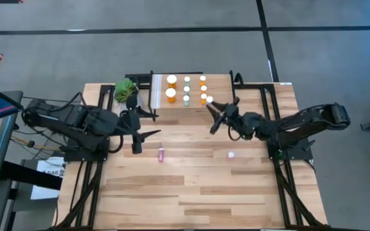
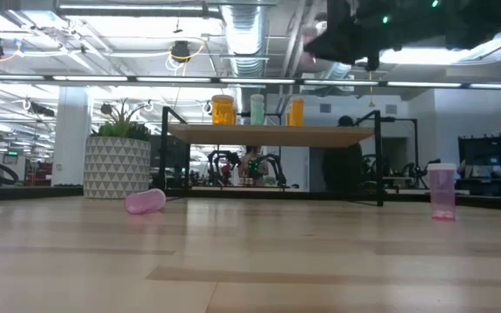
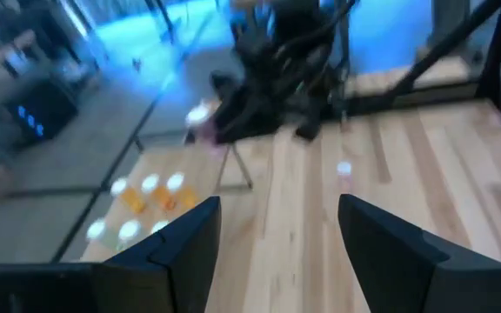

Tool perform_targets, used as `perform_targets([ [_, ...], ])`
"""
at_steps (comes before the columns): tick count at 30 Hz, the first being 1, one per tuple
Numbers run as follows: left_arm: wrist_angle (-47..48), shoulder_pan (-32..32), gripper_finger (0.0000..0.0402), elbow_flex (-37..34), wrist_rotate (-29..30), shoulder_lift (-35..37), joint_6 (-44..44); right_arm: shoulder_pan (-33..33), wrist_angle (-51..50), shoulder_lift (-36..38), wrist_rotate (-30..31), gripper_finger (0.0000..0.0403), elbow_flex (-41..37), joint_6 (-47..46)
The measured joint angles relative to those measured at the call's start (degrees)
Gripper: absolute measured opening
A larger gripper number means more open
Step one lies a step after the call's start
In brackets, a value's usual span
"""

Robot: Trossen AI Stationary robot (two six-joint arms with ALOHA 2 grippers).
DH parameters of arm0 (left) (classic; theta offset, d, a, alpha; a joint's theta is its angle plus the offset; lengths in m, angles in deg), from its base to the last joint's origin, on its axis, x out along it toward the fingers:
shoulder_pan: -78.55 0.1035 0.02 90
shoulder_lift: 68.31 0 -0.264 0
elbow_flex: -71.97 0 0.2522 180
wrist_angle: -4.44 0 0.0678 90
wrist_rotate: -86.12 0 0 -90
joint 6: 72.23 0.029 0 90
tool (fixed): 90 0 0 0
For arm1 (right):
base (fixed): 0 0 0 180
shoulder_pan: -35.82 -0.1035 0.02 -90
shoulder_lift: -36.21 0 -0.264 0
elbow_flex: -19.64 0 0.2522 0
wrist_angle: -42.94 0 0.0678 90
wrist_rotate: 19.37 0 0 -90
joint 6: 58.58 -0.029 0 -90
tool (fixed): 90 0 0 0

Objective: Pick and place medicine bottles onto shelf by color
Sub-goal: Put the pink pill bottle on the shelf

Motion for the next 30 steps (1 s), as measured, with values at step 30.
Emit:
perform_targets([
  [30, -25.3, -0.2, 0.0222, -26.0, -2.7, 9.4, 0.6, 27.1, 0.6, -11.6, -6.3, 0.0108, -0.1, -14.0],
])
